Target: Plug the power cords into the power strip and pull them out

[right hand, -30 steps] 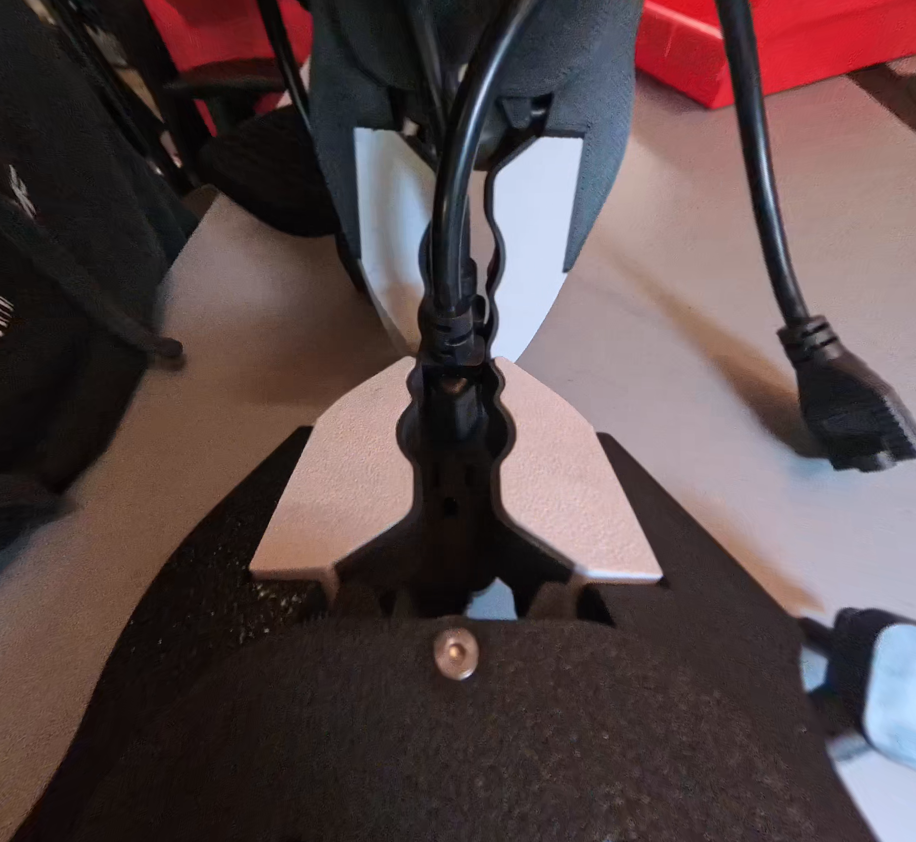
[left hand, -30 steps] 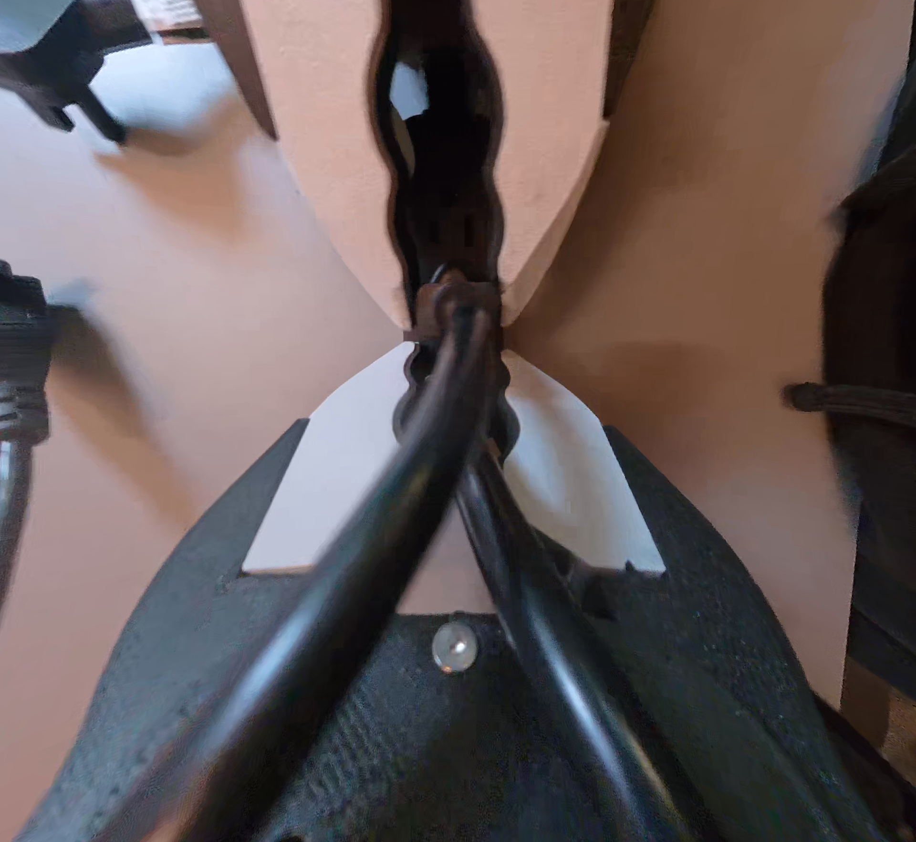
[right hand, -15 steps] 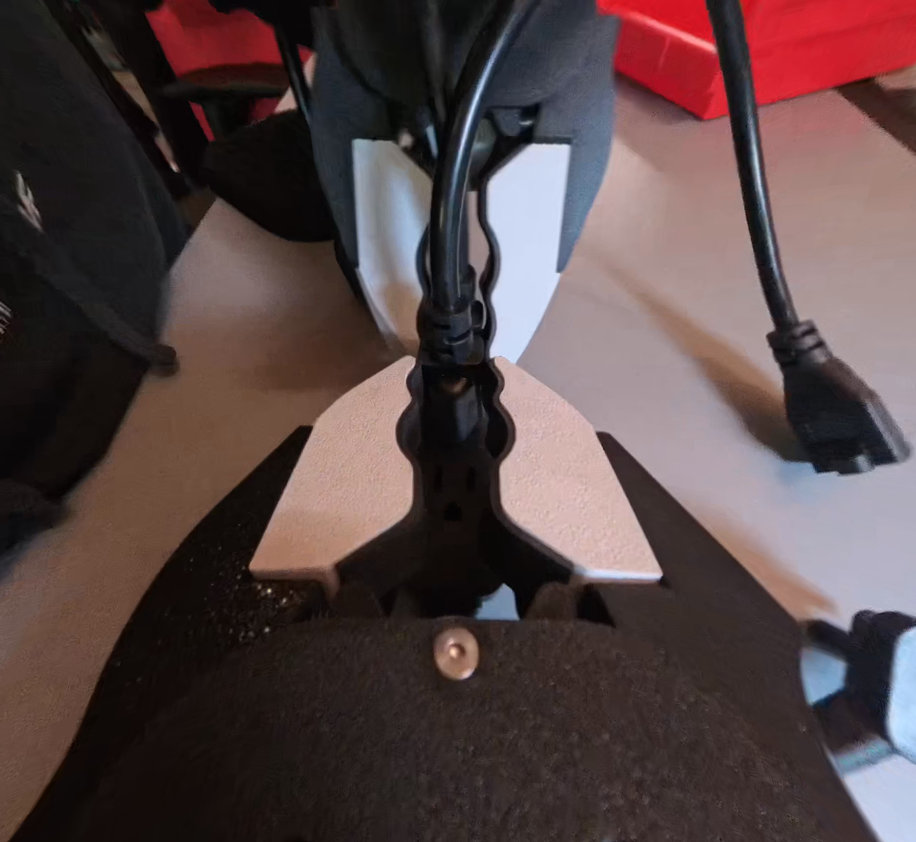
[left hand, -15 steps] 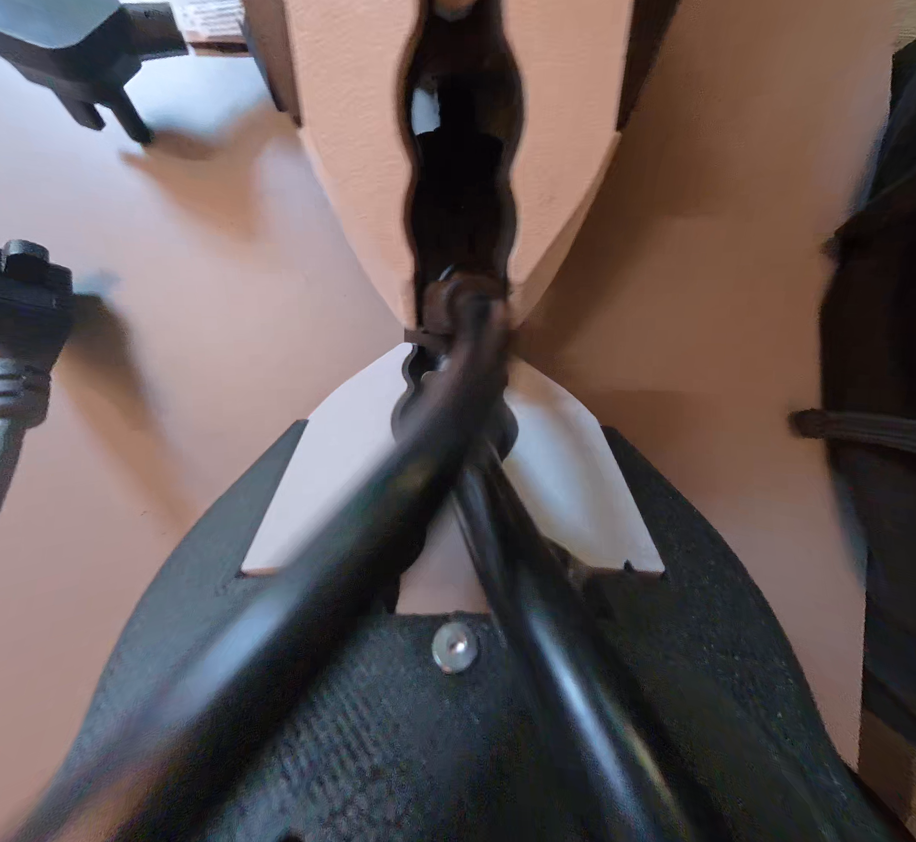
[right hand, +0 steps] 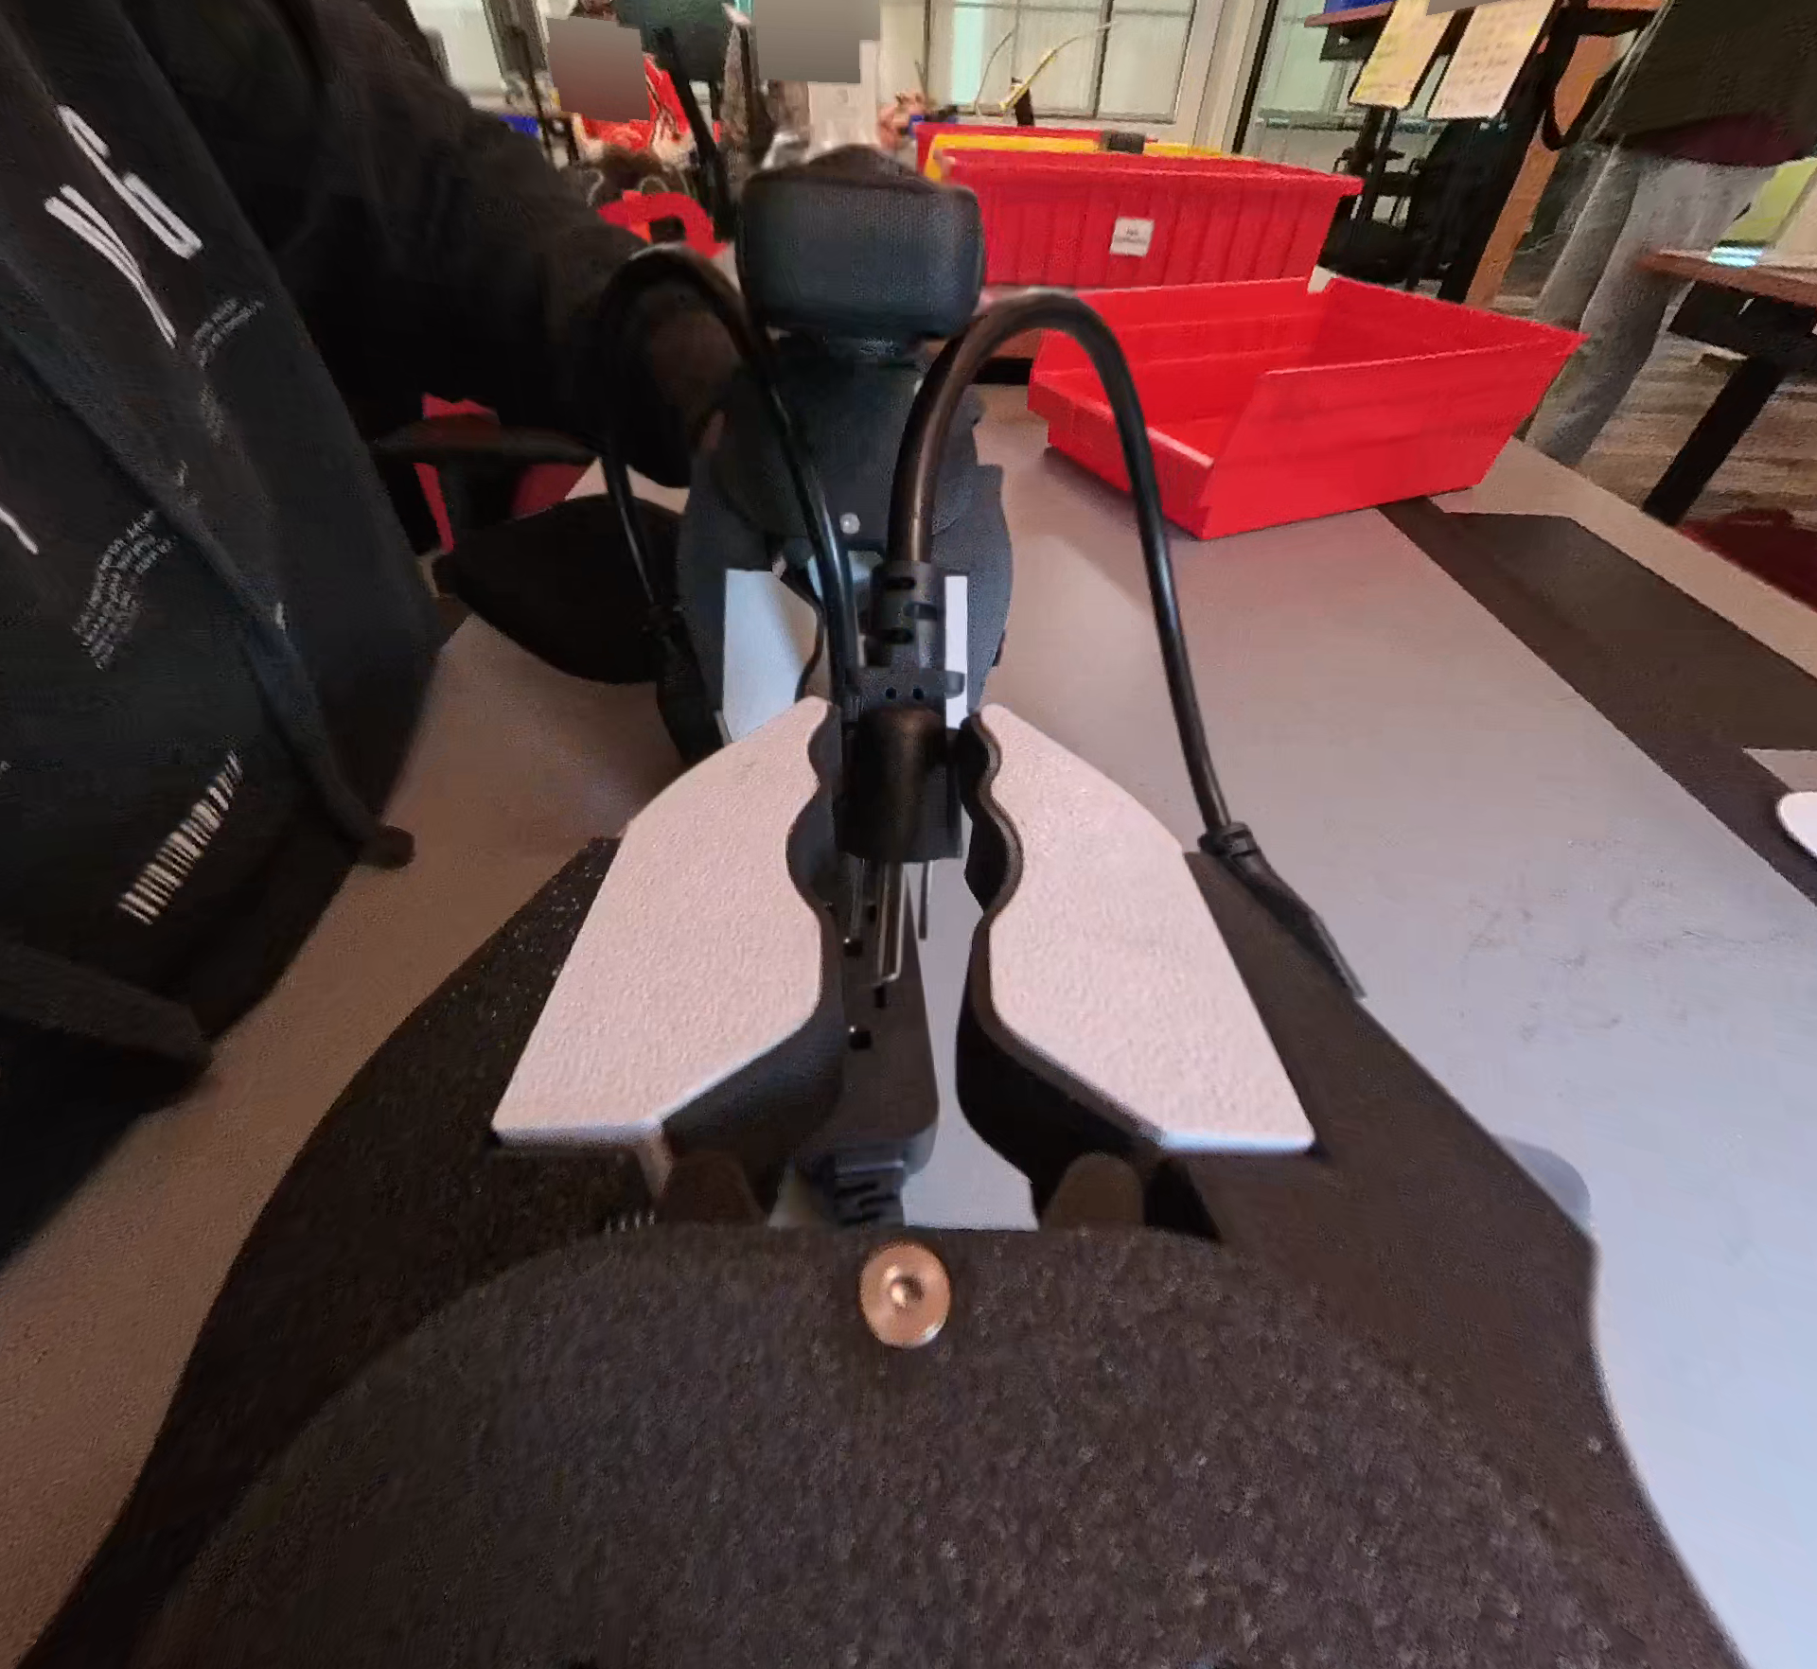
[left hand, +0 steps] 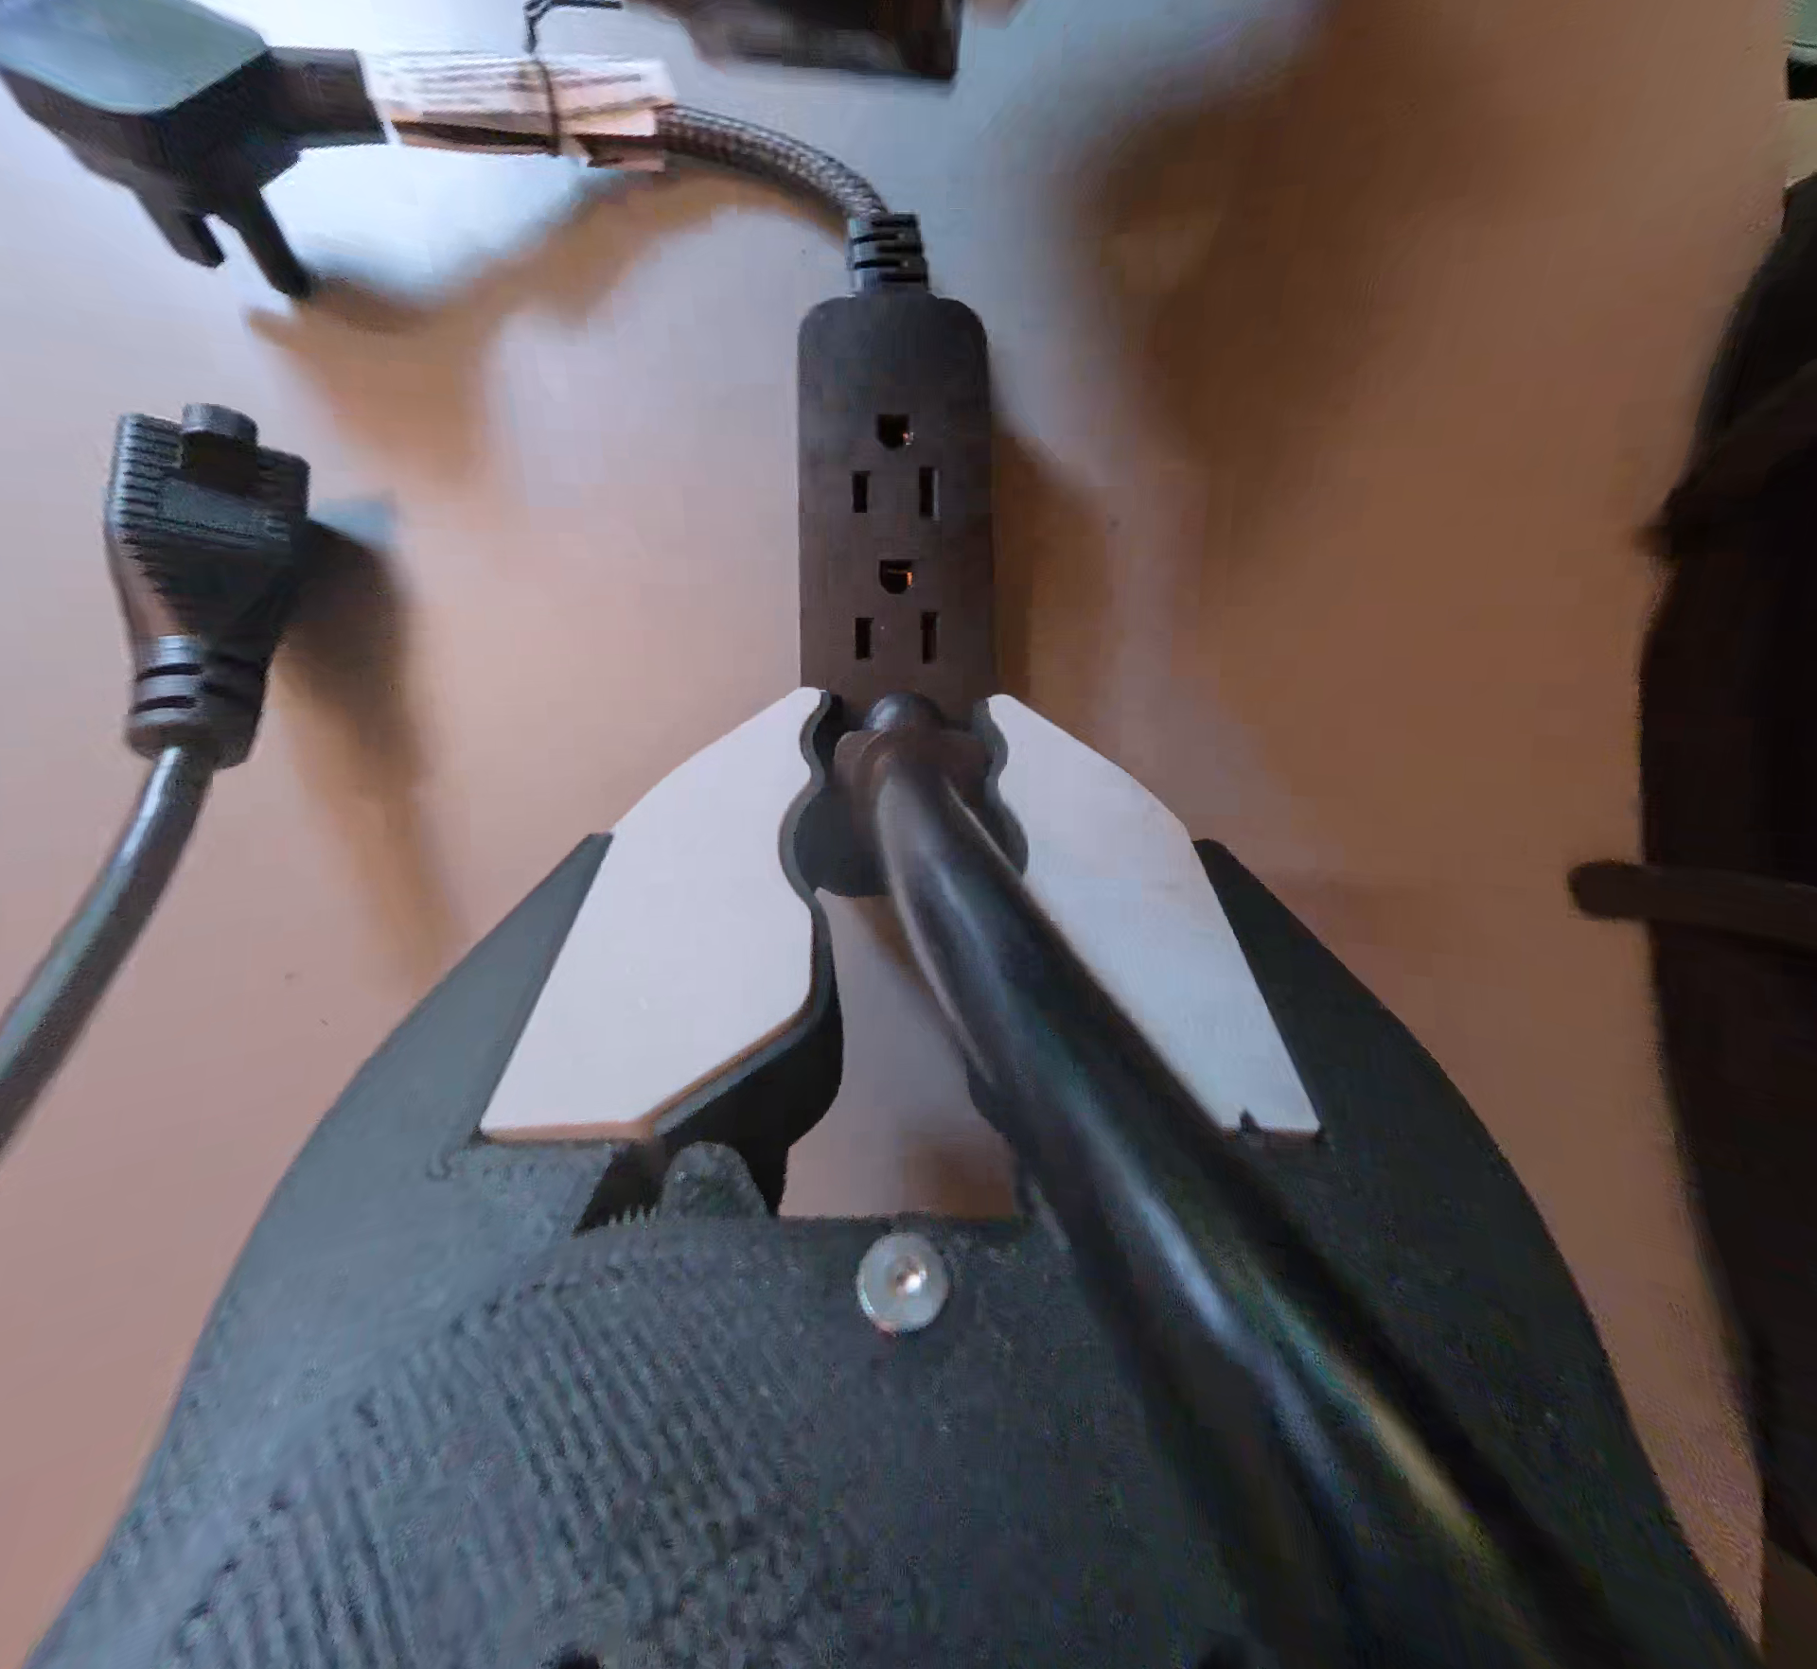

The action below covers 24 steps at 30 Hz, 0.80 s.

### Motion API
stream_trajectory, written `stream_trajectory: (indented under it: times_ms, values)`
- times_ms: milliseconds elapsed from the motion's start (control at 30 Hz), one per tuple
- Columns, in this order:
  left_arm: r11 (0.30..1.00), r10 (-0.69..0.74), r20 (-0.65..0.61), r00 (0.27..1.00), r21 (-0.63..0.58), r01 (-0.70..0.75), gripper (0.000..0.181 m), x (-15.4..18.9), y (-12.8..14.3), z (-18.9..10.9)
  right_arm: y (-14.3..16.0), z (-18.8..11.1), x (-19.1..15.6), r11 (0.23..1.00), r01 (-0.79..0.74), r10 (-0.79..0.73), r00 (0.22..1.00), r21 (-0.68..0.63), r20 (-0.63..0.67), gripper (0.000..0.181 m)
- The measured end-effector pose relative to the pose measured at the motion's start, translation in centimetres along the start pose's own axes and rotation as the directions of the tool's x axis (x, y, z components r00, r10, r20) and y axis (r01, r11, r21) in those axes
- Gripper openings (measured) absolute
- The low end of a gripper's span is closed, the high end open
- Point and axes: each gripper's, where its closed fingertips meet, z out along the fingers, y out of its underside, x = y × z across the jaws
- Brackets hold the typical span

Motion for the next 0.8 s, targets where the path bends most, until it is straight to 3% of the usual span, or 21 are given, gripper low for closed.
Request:
stream_trajectory:
  times_ms: [100, 233, 500, 633, 800]
  values:
    - [0.999, -0.007, -0.002, 1.000, 0.039, 0.007, 0.034, 0.0, -0.3, 0.0, -0.7, -1.0, 1.0, 0.998, -0.051, 0.052, 0.999, 0.040, -0.012, 0.023]
    - [0.961, -0.085, -0.032, 0.996, 0.261, 0.091, 0.038, -0.2, -2.3, -1.1, -1.6, -2.9, 2.7, 0.997, -0.057, 0.061, 0.995, 0.046, -0.083, 0.022]
    - [0.958, -0.039, 0.080, 0.996, 0.287, 0.014, 0.024, -0.6, -1.5, -2.3, -4.0, -7.8, 5.6, 0.999, -0.020, 0.007, 0.951, -0.039, -0.310, 0.022]
    - [0.952, -0.029, 0.098, 0.995, 0.308, -0.003, 0.024, -0.6, -1.4, -2.8, -5.5, -12.7, 8.3, 0.994, -0.008, -0.049, 0.870, -0.113, -0.490, 0.022]
    - [0.947, -0.021, 0.123, 0.992, 0.321, -0.020, 0.025, -0.6, -1.2, -2.9, -6.0, -21.2, 12.5, 0.967, -0.102, -0.088, 0.727, -0.234, -0.681, 0.020]
